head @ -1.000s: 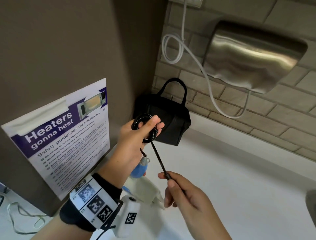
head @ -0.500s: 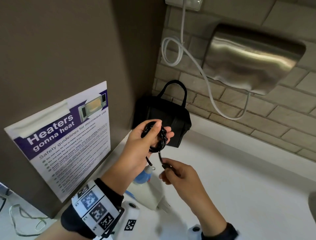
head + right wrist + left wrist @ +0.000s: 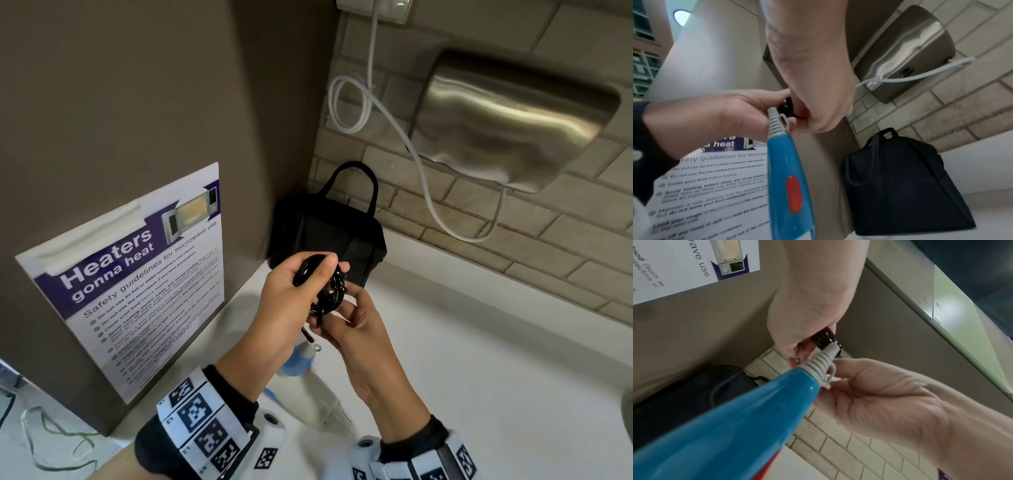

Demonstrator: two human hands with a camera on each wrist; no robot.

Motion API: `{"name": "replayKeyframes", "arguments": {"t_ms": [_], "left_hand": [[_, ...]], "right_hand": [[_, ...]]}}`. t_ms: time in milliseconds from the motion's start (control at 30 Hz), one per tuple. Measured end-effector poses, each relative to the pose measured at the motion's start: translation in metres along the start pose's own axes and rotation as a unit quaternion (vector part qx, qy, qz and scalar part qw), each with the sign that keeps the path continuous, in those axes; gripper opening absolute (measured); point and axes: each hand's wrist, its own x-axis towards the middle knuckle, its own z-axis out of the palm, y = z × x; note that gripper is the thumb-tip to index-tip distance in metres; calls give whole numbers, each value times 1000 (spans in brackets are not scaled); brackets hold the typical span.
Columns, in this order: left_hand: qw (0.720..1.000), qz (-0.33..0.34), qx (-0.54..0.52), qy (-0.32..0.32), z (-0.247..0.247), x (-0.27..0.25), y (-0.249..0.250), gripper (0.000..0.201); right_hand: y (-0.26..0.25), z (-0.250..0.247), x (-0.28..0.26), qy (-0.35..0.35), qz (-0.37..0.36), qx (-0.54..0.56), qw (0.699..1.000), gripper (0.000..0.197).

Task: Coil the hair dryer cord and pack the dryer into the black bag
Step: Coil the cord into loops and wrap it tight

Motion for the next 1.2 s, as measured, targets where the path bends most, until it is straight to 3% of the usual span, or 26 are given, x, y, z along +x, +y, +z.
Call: {"name": "replayKeyframes", "arguments": {"t_ms": [167,367,667,967,1100,1200], "left_hand": [[998,30,29,38,-5,6,-6,12],[998,26,47,19,-1,6,-9,10],[999,6,46,-12,-9,13,-6,12],[1000,8,0,1,-16,18,-8,9],[999,7,-25,-19,-18,19,-5,19],[997,-36,-67,-29,-21,21,-7,26]], "right_hand": [[-1,-5,-7,-23,-51,-97,994,46],[2,-8,-12,-18,-70,-169,983,40],[7,-9,-7,5,-85,-83,993,37],[9,1,-6,11,-98,-36,994,41],[9,4,-6,7,-78,13,997,38],[9,4,-3,15,-50,62,997,38]]}}
